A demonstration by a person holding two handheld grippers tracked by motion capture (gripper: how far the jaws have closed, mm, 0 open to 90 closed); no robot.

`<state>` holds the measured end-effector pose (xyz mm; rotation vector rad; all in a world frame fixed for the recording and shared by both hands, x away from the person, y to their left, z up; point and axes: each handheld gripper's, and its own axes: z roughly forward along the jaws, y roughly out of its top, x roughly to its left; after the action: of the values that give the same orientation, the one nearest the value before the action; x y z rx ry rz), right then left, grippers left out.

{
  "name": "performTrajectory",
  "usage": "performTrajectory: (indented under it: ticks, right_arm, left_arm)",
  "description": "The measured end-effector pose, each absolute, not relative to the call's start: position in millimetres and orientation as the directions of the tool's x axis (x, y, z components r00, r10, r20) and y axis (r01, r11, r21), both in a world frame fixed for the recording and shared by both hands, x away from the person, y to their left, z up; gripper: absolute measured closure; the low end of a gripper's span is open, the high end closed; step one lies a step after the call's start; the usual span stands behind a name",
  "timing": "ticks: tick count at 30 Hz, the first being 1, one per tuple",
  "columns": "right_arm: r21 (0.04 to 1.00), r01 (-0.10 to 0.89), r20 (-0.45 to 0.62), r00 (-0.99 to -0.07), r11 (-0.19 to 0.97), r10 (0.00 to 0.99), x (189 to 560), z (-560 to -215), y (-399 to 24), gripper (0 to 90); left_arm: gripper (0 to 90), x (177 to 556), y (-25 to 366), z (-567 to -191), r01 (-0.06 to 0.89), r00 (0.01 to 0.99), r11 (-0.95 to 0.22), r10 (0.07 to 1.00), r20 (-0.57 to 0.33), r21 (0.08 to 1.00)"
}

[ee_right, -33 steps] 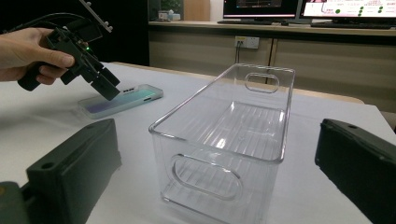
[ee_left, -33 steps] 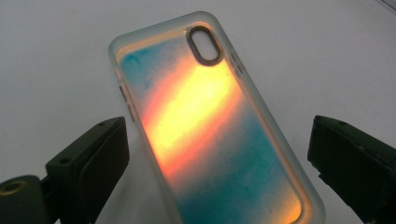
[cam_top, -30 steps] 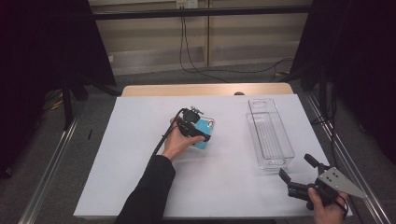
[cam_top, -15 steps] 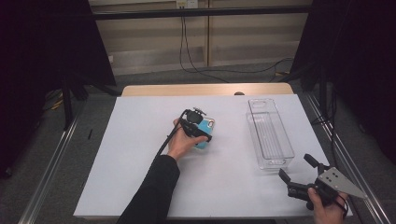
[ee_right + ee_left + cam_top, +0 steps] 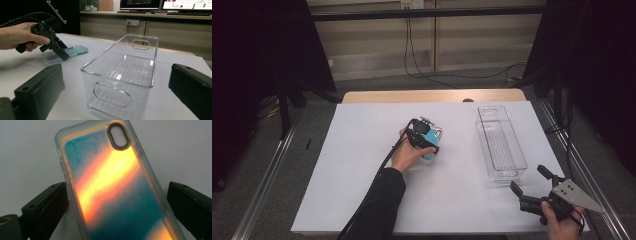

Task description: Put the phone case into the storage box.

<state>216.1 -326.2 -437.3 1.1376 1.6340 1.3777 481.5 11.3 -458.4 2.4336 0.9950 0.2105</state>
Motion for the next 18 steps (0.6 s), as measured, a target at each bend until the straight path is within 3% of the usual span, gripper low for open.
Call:
performTrajectory:
  ticks: [10,18]
  right_arm:
    - [0.983,0.181,0.025,-0.363,0.044,0.931,216.2,-437.5,-326.3,0.0]
    - [0.982,0.182,0.025,-0.363,0.044,0.932,216.3,-437.5,-326.8,0.0]
  left_arm:
    - [14.0,477.6,9.4,-454.4,0.630,0.705,-0.595,0.707,-0.046,0.499]
    - [16.4,477.6,10.0,-453.0,0.634,0.702,-0.590,0.711,-0.050,0.500]
